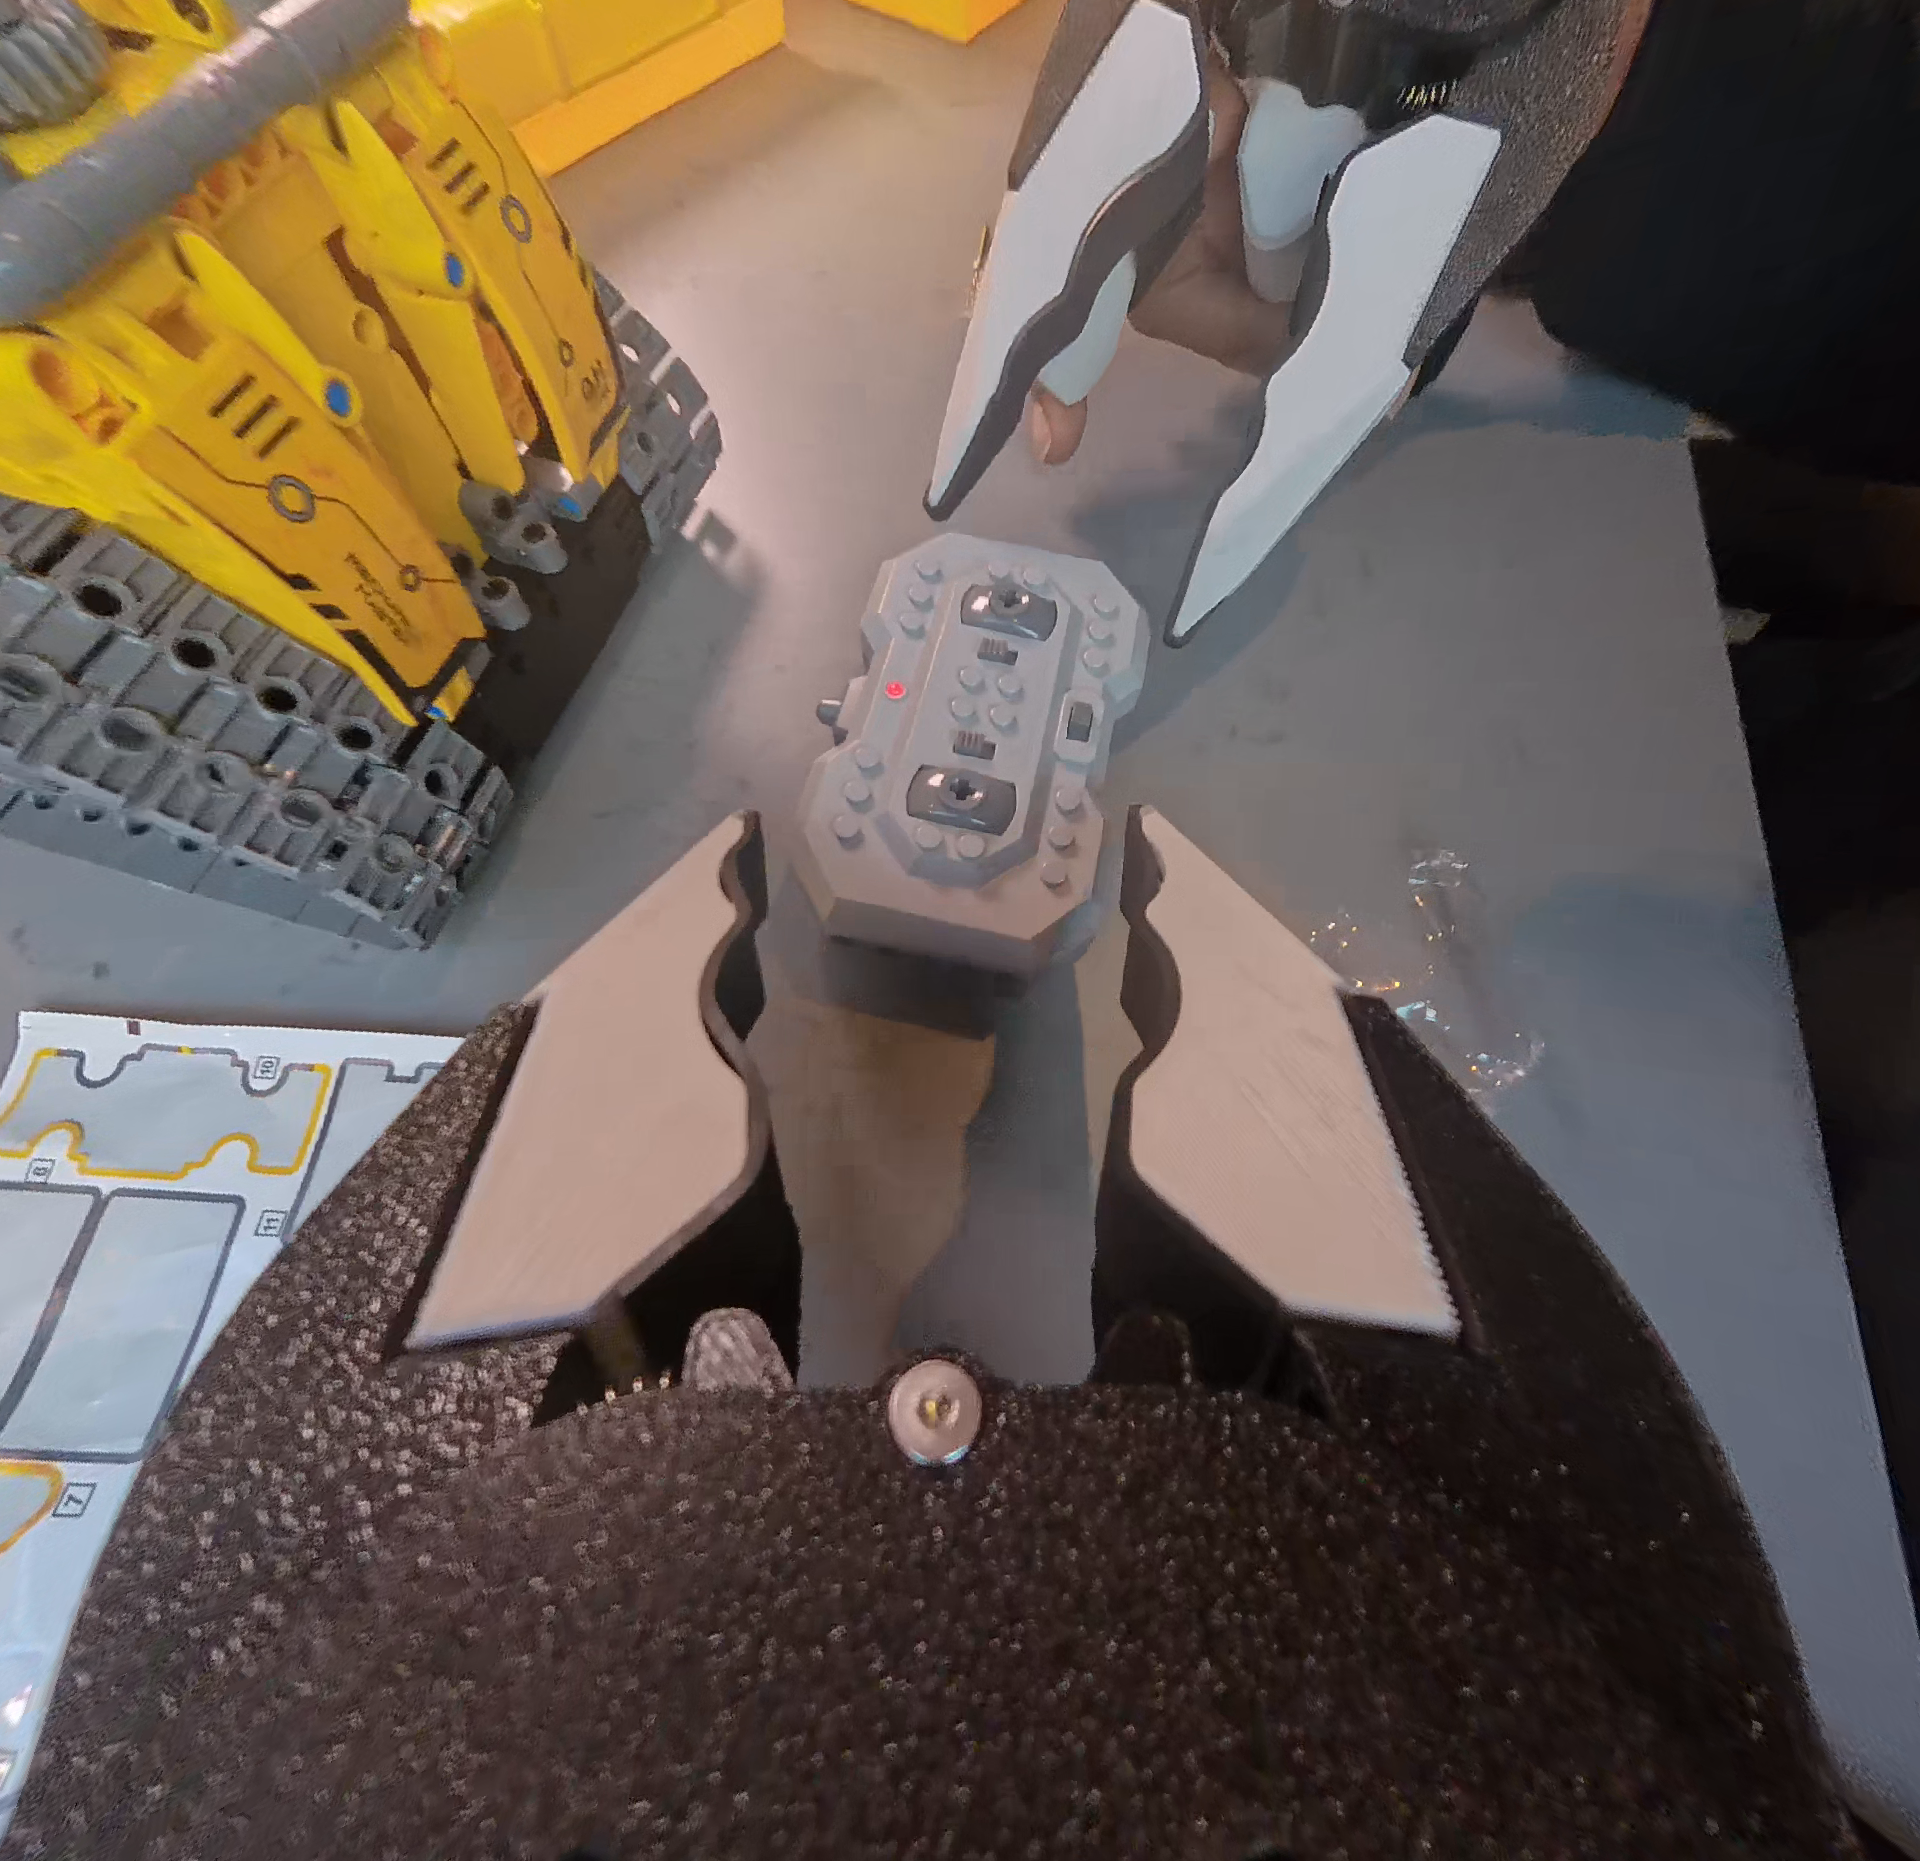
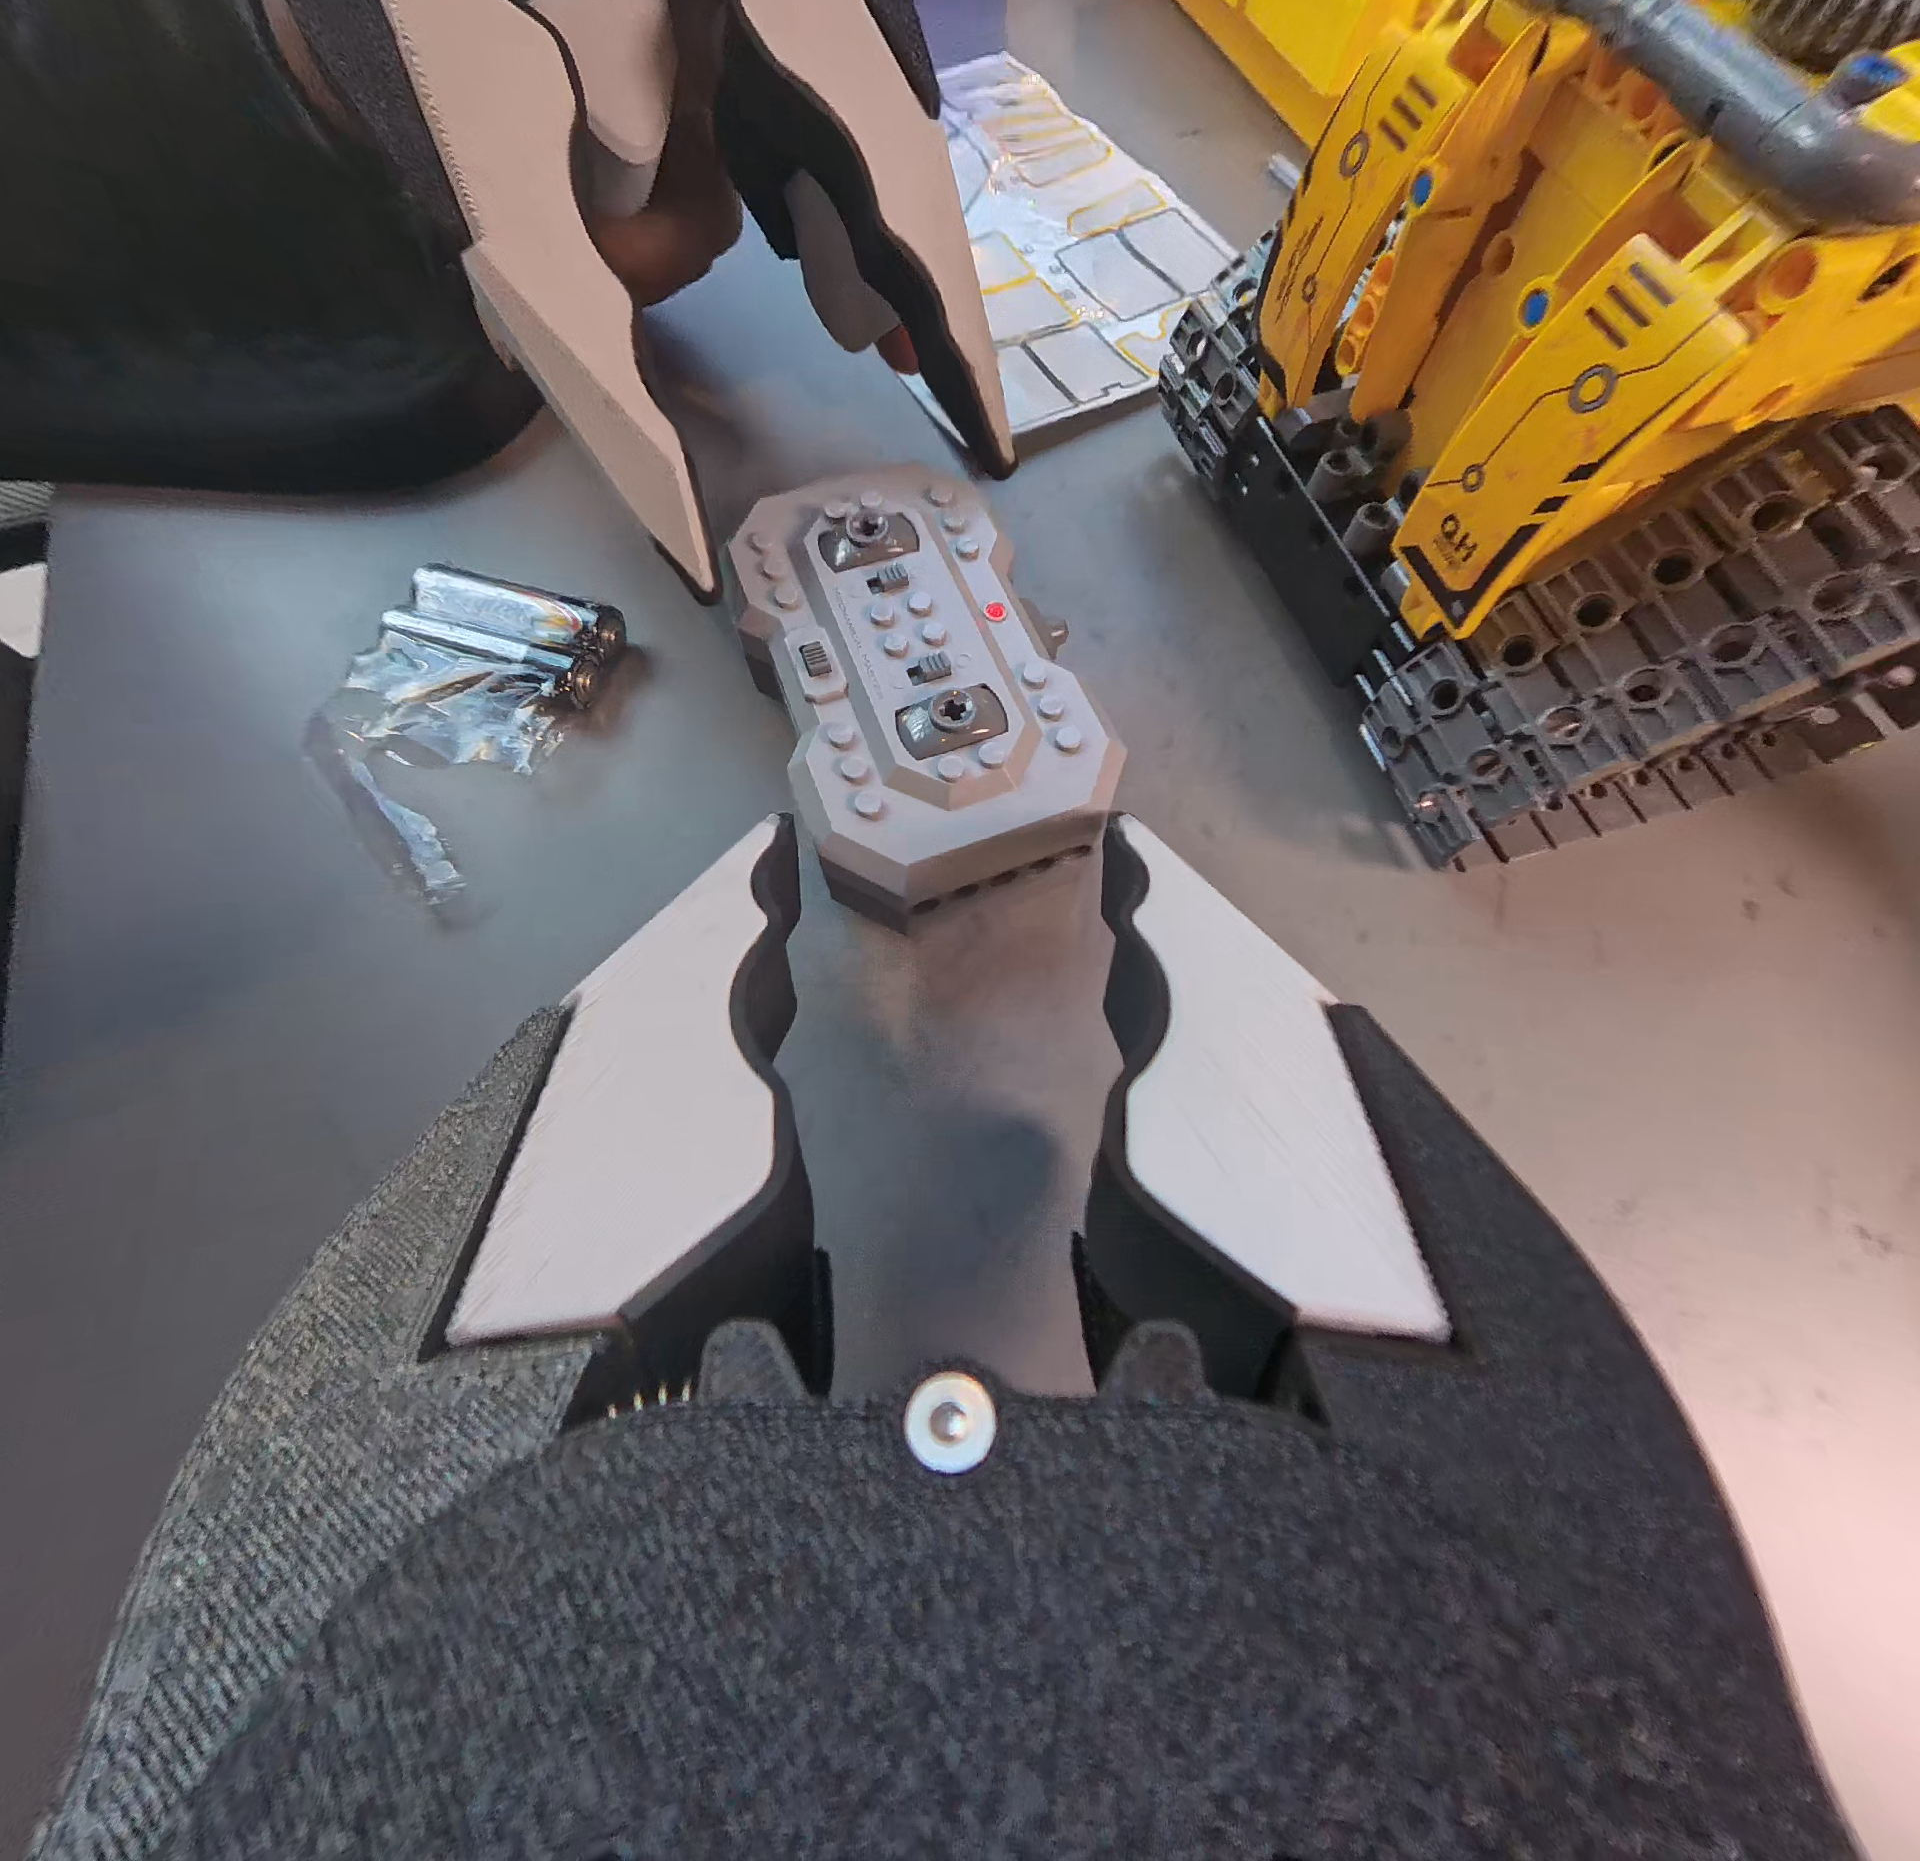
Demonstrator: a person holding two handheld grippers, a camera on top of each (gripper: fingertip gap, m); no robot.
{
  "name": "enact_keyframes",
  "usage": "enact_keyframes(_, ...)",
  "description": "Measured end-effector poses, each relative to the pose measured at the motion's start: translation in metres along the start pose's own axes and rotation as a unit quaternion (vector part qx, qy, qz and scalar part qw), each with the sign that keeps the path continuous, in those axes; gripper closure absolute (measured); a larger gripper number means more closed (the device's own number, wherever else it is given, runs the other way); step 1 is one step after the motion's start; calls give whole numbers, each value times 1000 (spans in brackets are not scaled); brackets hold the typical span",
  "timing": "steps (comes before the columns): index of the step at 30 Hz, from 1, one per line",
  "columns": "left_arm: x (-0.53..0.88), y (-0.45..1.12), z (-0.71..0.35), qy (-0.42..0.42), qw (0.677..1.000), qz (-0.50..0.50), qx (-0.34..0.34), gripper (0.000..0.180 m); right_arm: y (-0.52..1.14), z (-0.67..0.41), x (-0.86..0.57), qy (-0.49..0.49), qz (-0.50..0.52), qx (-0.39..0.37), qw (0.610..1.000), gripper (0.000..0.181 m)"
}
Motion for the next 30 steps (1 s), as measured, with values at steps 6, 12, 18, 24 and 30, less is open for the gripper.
enact_keyframes(6, 43, -37, -14, -110, 980, -100, -130, 111, -51, -20, -24, 2, 42, -62, 997, 122)
enact_keyframes(12, 81, -32, -8, -207, 956, -175, -113, 99, -55, -22, -75, 35, 73, -59, 995, 112)
enact_keyframes(18, 73, 2, -8, -158, 974, -161, -7, 97, -16, -18, -87, 46, 43, -17, 998, 115)
enact_keyframes(24, 83, 24, -7, -115, 975, -183, 41, 139, -8, -18, -96, 28, 87, -25, 995, 162)
enact_keyframes(30, 100, 16, -10, -161, 973, -165, -4, 148, -10, -28, -72, -8, 66, -56, 996, 174)
Point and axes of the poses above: each gripper's, where its closed fingertips meet, y out along the fingers, z out of its underside, x = y × z across the jaws, the point moved 8 cm from there along -y, back along the fingers, and after that the axes turned 10 degrees about -z, right-handed, at the moved point
